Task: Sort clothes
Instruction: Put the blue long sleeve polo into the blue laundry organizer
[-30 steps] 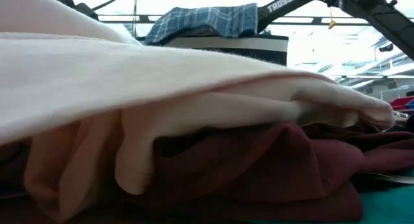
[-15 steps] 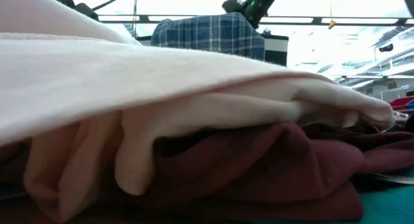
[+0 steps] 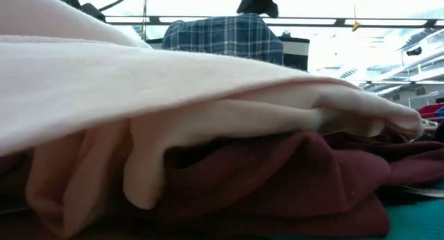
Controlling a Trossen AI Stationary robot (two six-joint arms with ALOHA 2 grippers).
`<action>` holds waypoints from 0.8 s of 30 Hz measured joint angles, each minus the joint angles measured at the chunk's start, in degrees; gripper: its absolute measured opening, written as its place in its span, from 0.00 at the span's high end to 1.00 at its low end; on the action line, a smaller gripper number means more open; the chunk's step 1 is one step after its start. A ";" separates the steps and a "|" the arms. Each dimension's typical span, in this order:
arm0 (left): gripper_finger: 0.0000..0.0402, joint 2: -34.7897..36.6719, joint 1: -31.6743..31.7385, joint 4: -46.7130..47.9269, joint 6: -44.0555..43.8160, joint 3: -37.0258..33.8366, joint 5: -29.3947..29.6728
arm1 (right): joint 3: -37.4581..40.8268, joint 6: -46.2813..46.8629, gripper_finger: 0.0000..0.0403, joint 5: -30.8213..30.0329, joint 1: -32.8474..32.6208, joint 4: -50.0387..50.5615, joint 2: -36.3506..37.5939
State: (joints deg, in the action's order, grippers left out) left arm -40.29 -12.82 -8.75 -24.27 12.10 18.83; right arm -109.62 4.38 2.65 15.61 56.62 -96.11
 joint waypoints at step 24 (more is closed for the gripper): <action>0.70 0.00 0.02 -0.06 -1.34 0.00 -0.01 | -0.04 4.76 0.67 -0.89 4.04 -11.16 -13.68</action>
State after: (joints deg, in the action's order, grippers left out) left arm -40.29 -12.80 -8.81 -25.62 12.10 18.82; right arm -109.65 9.13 1.76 19.64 45.45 -109.79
